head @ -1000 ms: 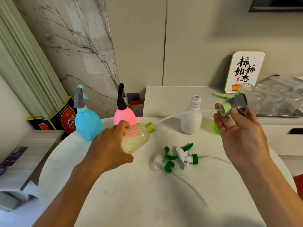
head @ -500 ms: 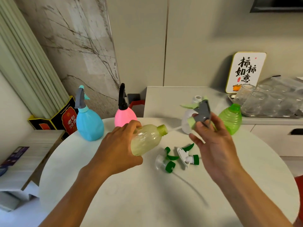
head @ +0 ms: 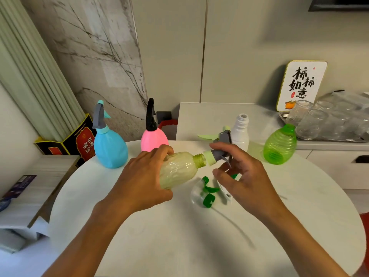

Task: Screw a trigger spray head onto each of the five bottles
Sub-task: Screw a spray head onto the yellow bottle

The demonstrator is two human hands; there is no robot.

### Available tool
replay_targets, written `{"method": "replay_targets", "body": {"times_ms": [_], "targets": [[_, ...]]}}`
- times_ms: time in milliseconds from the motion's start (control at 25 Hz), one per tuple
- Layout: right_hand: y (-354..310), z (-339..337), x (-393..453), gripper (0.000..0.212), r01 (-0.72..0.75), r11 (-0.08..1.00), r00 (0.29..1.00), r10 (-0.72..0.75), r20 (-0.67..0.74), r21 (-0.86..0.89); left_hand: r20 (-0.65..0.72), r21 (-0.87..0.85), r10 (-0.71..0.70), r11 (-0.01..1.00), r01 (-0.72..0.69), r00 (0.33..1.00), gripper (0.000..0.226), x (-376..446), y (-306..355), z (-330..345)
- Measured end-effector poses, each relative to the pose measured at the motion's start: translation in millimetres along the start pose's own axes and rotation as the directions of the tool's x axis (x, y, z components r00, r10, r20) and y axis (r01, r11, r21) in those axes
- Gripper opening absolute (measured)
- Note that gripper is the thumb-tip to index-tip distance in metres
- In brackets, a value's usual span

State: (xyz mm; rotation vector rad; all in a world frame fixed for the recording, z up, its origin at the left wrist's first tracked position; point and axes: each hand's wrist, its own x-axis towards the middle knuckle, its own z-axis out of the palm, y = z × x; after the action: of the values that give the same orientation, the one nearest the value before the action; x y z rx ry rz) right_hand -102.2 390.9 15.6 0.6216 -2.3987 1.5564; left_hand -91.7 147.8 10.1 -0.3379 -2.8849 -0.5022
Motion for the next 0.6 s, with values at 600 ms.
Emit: {"method": "replay_targets", "body": {"times_ms": [600], "targets": [[6,1,-5,0.017,0.074,0.996,0.986,-0.066,0.152,-0.044,0.058,0.006,0.045,0.999,-0.045,0.997,0.087,-5,-4,-4]]}}
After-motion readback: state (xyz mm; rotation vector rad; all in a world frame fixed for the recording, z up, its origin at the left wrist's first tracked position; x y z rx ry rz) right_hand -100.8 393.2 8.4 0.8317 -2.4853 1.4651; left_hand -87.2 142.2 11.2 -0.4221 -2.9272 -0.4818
